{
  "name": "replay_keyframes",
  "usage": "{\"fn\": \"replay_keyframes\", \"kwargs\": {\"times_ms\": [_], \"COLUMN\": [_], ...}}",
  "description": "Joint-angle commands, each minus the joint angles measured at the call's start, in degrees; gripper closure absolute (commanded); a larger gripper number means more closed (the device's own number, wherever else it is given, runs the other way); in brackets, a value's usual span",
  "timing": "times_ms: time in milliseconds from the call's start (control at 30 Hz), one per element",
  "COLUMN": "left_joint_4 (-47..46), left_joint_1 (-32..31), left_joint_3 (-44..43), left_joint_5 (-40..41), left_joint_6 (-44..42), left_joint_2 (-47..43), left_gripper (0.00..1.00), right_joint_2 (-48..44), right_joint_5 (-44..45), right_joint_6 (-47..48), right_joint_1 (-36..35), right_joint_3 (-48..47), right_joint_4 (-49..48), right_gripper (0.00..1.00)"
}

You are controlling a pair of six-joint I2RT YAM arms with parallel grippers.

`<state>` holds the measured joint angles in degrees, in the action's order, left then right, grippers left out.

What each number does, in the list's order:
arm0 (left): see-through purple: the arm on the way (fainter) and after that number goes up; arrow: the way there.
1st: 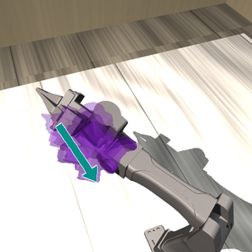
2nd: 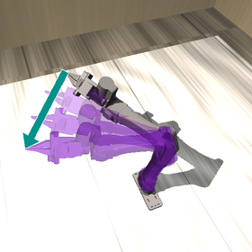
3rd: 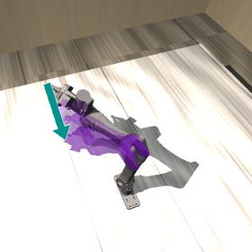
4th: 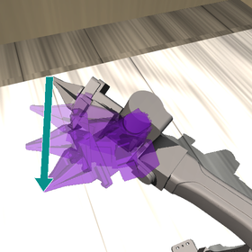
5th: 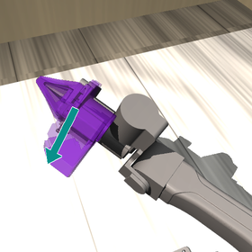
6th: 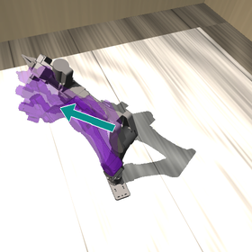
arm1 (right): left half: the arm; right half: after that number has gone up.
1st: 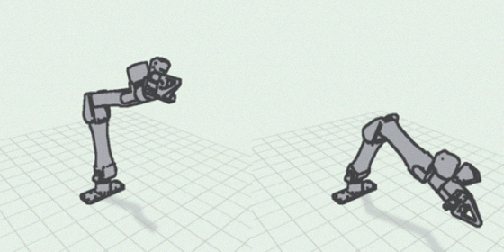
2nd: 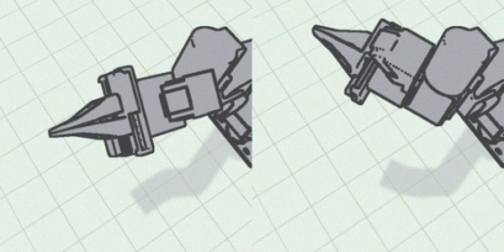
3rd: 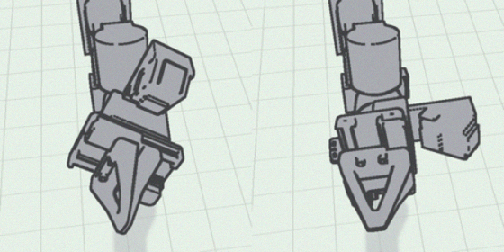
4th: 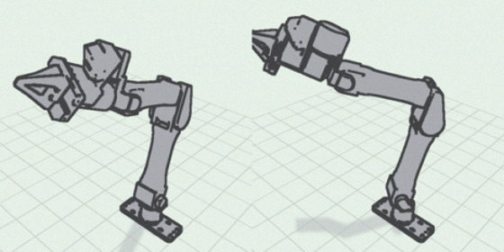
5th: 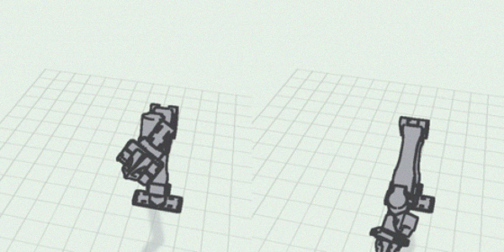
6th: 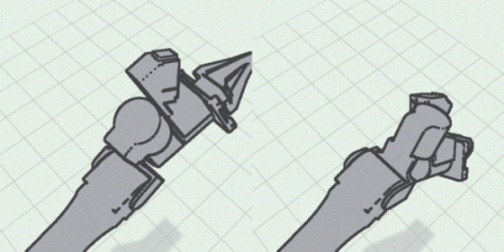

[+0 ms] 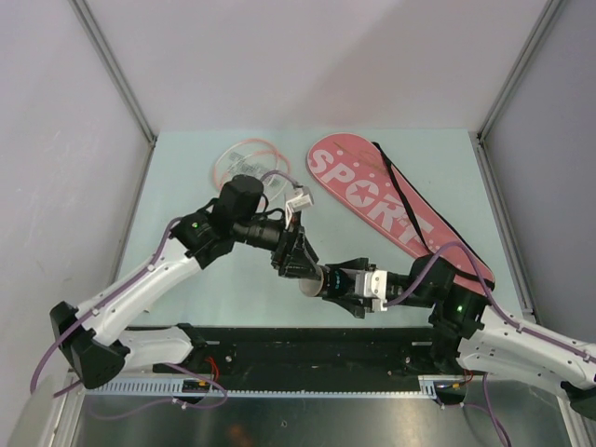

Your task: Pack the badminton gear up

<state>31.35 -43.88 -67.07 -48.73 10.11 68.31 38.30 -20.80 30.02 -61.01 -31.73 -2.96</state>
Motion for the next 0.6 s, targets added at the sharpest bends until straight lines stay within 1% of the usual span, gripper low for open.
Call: {"fn": "replay_keyframes", "kwargs": {"times_ms": [0,67,100,167,200,300,433,567], "left_joint_4": [-9.38,-9.47,-9.47,-9.47,-9.56,-9.47,-9.47,-9.38], "left_joint_1": [-0.16,0.98,2.55,3.97,5.28,7.13,9.33,12.41], "left_joint_3": [0.97,1.32,1.5,1.94,2.03,2.38,3.26,4.05], "left_joint_5": [-0.22,-0.31,-0.75,-1.98,-2.5,-3.47,-4.36,-5.84], "left_joint_6": [0.87,1.49,2.01,2.28,2.63,2.98,3.69,4.66], "left_joint_2": [-2.65,-3.8,-4.85,-6.34,-6.96,-8.81,-10.74,-11.8], "left_gripper": [0.34,0.37,0.38,0.35,0.3,0.25,0.25,0.25], "right_joint_2": [0.63,0.54,0.54,0.63,0.81,1.25,2.04,2.48], "right_joint_5": [-8.73,-9.43,-9.35,-9.35,-9.26,-9.26,-10.05,-10.49], "right_joint_6": [-1.72,-2.07,-2.16,-2.33,-2.42,-2.69,-3.74,-4.36], "right_joint_1": [1.33,2.21,2.74,3.09,3.53,4.32,6.6,7.4], "right_joint_3": [-3.61,-3.26,-3.26,-2.9,-2.64,-2.29,-1.5,-0.79], "right_joint_4": [-15.5,-15.32,-15.23,-15.23,-15.14,-15.32,-16.46,-17.25], "right_gripper": [1.0,1.0,1.0,1.0,1.0,1.0,1.0,1.0]}}
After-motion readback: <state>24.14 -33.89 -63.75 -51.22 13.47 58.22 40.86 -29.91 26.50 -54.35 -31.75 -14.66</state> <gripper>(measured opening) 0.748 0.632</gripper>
